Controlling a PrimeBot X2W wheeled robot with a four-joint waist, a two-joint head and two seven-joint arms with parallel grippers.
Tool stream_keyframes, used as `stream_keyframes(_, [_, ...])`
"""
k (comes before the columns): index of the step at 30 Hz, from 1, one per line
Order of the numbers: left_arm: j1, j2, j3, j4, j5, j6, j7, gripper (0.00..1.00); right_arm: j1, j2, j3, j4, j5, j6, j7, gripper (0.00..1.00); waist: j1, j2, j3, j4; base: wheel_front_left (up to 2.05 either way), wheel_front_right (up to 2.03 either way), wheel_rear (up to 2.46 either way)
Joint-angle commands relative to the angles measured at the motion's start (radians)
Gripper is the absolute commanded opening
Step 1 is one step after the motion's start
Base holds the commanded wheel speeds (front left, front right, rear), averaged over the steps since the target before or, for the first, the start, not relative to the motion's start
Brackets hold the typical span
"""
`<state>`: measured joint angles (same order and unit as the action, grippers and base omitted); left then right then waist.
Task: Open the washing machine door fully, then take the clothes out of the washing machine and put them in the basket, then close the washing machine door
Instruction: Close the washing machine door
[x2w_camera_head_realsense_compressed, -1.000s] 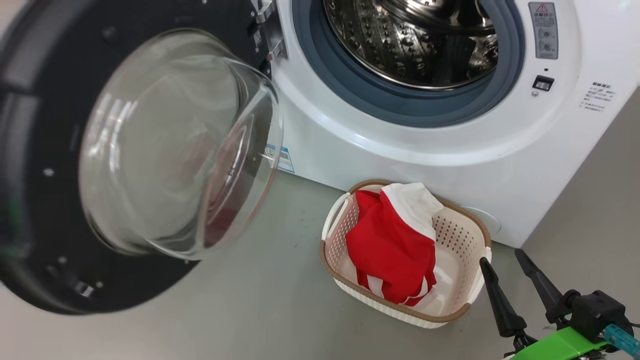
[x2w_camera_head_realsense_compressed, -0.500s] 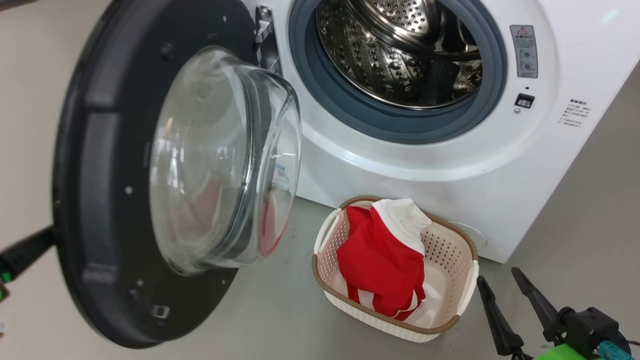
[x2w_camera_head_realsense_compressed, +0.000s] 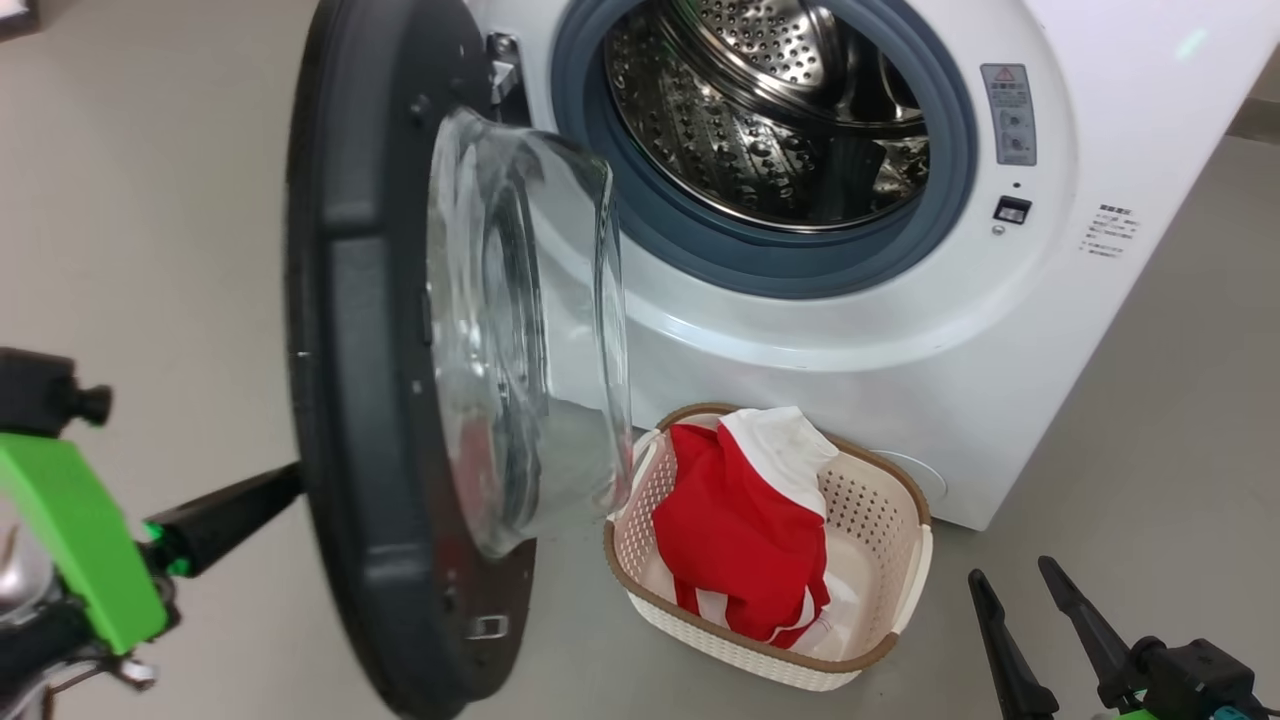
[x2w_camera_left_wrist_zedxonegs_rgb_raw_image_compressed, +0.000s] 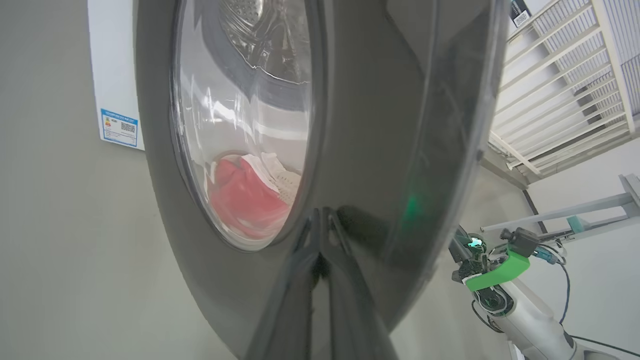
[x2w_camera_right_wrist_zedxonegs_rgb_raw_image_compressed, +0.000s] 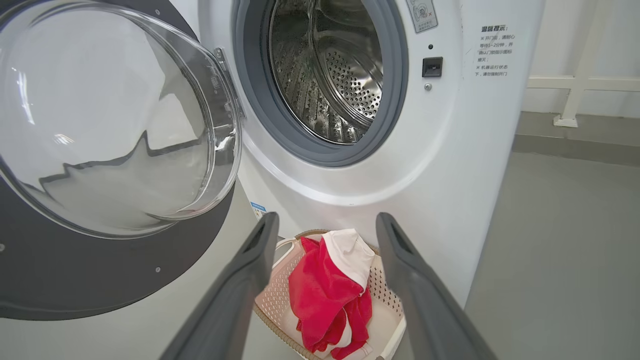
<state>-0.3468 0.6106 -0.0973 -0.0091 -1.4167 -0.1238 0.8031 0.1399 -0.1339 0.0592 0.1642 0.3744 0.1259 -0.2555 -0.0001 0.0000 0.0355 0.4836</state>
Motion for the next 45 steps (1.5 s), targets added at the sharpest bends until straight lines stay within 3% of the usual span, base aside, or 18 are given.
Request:
stream_keyframes(1, [-0.067, 0.023, 0.023, -0.051, -0.011, -0.007, -0.012, 0.00, -0.013, -0.011, 0.014, -0.028, -0.014, 0.005, -0.006, 1.00, 0.0001, 0.0000, 0.003, -0.010, 0.00, 0.00, 0.00])
stream_keyframes(9, [-0.113, -0.021, -0.080, -0.112, -0.003, -0.007, -0.108, 0.00, -0.015, -0.005, 0.010, -0.031, -0.017, 0.005, -0.006, 1.00, 0.0001, 0.0000, 0.009, -0.034, 0.00, 0.00, 0.00])
stream_keyframes(24, [-0.090, 0.027, -0.147, -0.077, -0.007, -0.007, -0.256, 0.04, -0.030, -0.003, 0.024, -0.028, -0.016, 0.005, -0.006, 1.00, 0.0001, 0.0000, 0.005, -0.024, 0.00, 0.00, 0.00])
stream_keyframes(27, [-0.057, 0.026, -0.144, -0.060, -0.012, -0.007, -0.316, 0.20, -0.036, -0.001, 0.033, -0.026, -0.015, 0.005, -0.006, 1.00, 0.0001, 0.0000, 0.001, -0.016, 0.00, 0.00, 0.00])
stream_keyframes(32, [0.028, 0.018, -0.151, -0.047, -0.022, -0.007, -0.420, 0.38, -0.047, 0.006, 0.056, -0.019, -0.013, 0.005, -0.006, 1.00, 0.0001, 0.0000, -0.011, -0.003, 0.00, 0.00, 0.00])
stream_keyframes(35, [0.100, 0.004, -0.147, -0.041, -0.040, -0.007, -0.512, 0.96, -0.059, 0.006, 0.072, -0.015, -0.013, 0.005, -0.006, 1.00, 0.0001, 0.0000, -0.016, 0.005, 0.00, 0.00, 0.00])
stream_keyframes(36, [0.120, 0.001, -0.146, -0.037, -0.041, -0.007, -0.536, 1.00, -0.063, 0.005, 0.076, -0.014, -0.012, 0.005, -0.006, 1.00, 0.0001, 0.0000, -0.015, 0.006, 0.00, 0.00, 0.00])
stream_keyframes(45, [0.257, -0.063, -0.146, 0.033, -0.039, -0.007, -0.786, 1.00, -0.094, -0.013, 0.102, -0.002, -0.005, 0.005, -0.006, 1.00, 0.0001, 0.0000, -0.007, 0.010, 0.00, 0.00, 0.00])
